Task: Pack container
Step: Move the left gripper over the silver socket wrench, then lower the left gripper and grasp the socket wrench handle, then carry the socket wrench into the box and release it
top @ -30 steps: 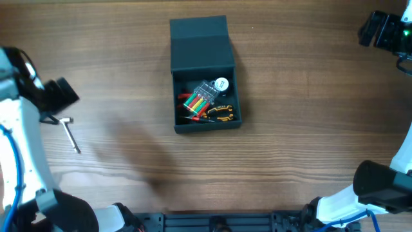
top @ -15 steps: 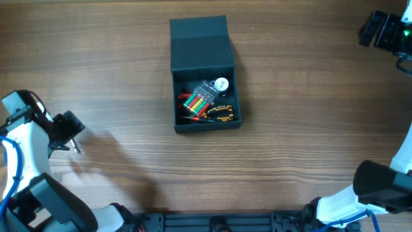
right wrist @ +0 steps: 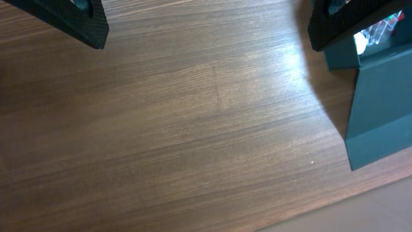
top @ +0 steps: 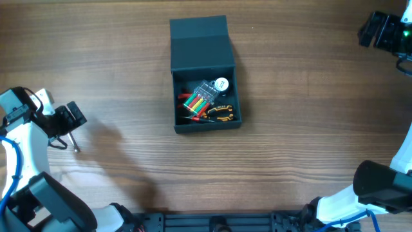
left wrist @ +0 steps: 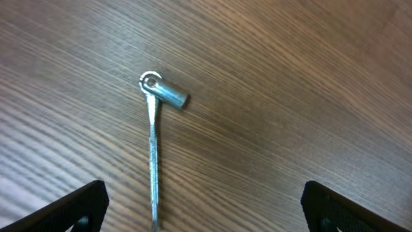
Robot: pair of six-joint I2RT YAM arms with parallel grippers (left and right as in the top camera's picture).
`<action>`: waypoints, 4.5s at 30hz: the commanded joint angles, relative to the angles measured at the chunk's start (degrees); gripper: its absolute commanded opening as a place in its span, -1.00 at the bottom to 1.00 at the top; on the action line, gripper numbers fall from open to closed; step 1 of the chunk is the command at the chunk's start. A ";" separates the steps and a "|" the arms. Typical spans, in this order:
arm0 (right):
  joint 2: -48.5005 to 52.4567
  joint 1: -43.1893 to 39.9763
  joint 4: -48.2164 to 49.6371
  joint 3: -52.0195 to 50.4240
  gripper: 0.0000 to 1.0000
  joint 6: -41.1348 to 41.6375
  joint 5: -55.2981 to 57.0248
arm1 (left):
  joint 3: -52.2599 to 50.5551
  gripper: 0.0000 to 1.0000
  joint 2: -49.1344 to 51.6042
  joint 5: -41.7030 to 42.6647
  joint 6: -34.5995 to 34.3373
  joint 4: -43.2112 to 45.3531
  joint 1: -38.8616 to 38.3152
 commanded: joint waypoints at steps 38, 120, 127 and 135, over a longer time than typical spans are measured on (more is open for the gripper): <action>-2.08 0.13 -1.49 -0.46 0.99 -0.63 -0.28 | -0.11 0.64 16.28 -3.50 1.27 5.16 0.50; -2.08 0.13 -2.34 -0.46 1.00 -1.18 -0.31 | 44.15 -0.92 8.57 7.10 5.70 -27.45 -29.59; -2.08 0.13 -2.38 -0.46 1.00 -1.18 -0.31 | 48.39 -0.92 9.03 6.73 34.86 -25.92 -51.71; -2.08 0.13 -2.38 -0.46 1.00 -1.20 -0.28 | 48.39 -0.92 14.60 2.36 46.95 -27.91 -65.22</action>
